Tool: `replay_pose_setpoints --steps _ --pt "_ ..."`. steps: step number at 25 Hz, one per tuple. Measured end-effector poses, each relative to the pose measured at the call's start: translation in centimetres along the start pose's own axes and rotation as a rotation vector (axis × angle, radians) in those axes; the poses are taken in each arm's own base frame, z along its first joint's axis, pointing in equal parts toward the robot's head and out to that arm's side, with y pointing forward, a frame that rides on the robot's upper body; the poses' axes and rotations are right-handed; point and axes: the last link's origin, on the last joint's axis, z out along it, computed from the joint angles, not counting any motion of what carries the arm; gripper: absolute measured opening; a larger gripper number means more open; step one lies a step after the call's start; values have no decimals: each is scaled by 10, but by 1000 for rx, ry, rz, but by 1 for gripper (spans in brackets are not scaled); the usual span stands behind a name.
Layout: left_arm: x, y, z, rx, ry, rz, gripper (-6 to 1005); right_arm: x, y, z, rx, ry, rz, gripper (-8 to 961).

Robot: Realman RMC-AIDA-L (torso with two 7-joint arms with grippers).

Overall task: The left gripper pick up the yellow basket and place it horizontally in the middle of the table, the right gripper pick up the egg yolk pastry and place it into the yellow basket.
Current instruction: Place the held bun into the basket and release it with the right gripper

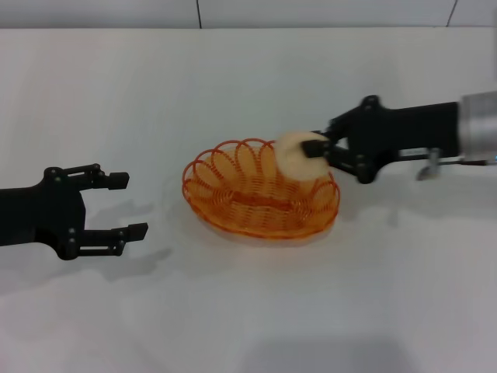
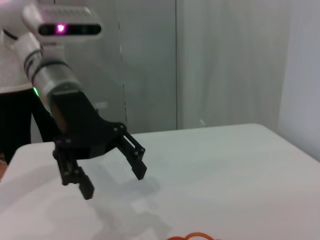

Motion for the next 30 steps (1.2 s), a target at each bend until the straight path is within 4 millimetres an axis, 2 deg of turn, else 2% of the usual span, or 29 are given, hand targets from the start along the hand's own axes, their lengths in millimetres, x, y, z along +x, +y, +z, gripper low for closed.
replay_pose_setpoints --steps 3,7,15,22,26,27,30 --pt "0 0 0 -2 -3 0 812 -1 2 21 7 6 0 42" --pt "-2 1 1 -7 -11 -1 811 -3 9 38 4 0 -7 63" --pt "-3 0 4 -6 -15 -2 811 -4 21 54 -21 -18 -4 147" --pt "-3 1 4 -9 -17 -1 811 1 24 47 -30 -24 2 402" --pt "-4 1 4 -10 -22 -1 811 1 27 35 -49 -67 4 536" --pt "-4 1 4 -11 -24 0 811 2 28 24 -60 -115 15 570" --pt "-4 0 4 -11 -28 5 811 4 30 14 -64 -149 12 709"
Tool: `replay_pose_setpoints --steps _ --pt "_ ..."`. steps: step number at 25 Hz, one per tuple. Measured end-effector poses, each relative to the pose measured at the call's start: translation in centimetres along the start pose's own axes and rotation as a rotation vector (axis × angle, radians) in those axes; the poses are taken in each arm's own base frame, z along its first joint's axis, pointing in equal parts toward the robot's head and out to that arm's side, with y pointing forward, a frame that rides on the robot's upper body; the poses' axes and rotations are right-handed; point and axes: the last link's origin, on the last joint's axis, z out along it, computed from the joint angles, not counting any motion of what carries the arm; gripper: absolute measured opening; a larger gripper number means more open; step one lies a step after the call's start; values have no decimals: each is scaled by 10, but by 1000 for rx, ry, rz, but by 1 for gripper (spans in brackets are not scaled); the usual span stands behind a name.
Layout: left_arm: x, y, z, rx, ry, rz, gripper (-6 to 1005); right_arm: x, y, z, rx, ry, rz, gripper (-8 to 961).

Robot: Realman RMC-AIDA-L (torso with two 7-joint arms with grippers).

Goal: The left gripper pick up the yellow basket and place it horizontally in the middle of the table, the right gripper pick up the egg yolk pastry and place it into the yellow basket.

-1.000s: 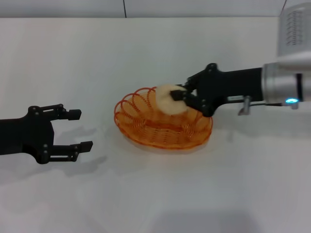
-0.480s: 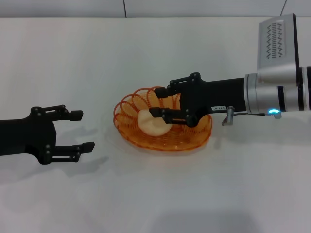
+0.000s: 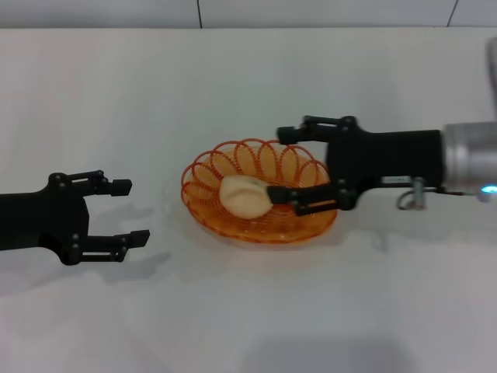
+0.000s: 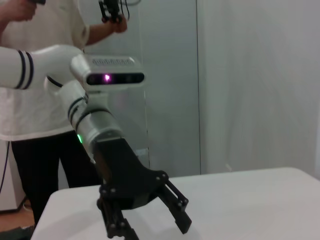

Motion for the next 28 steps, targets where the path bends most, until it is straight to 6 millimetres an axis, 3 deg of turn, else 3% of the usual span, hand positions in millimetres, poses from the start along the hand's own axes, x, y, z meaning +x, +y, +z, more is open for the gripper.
replay_pose_setpoints --steps 2,7,12,28 --pt "0 0 0 1 -1 2 811 2 3 -12 -5 -17 -14 801" --pt "2 -3 -1 0 -5 10 811 21 5 -51 17 40 -17 873" --pt "7 -5 1 -28 -20 17 810 39 9 -77 41 114 -7 873" --pt "24 -15 9 -152 -97 29 807 50 15 -86 17 165 34 874"
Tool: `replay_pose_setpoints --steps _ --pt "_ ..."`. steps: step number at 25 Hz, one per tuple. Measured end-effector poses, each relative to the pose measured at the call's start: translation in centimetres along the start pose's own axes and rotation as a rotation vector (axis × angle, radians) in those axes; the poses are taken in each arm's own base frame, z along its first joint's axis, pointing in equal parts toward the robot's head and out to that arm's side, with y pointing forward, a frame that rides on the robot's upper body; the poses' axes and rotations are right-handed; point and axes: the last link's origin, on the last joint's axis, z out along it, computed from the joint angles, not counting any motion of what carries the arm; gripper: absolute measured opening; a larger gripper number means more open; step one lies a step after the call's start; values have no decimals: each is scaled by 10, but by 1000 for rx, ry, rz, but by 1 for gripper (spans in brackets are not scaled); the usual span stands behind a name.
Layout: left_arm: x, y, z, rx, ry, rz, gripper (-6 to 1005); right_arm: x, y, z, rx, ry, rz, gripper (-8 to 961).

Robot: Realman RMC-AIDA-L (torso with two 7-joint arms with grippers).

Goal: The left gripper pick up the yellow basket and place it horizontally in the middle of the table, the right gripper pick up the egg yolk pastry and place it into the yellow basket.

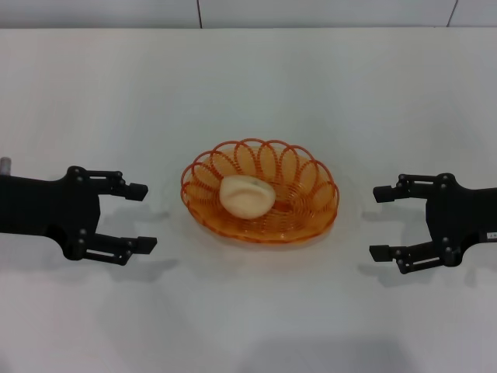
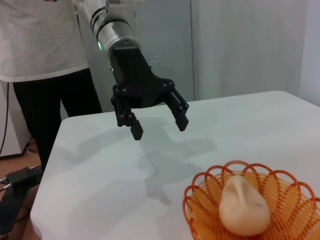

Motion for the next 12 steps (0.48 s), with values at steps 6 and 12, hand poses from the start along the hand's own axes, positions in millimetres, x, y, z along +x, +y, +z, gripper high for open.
replay_pose_setpoints --steps 6,12 --pt "2 -1 3 -22 -21 5 804 0 0 0 0 0 3 874" --pt "3 -2 4 -17 -27 5 804 0 1 2 -1 -1 0 874"
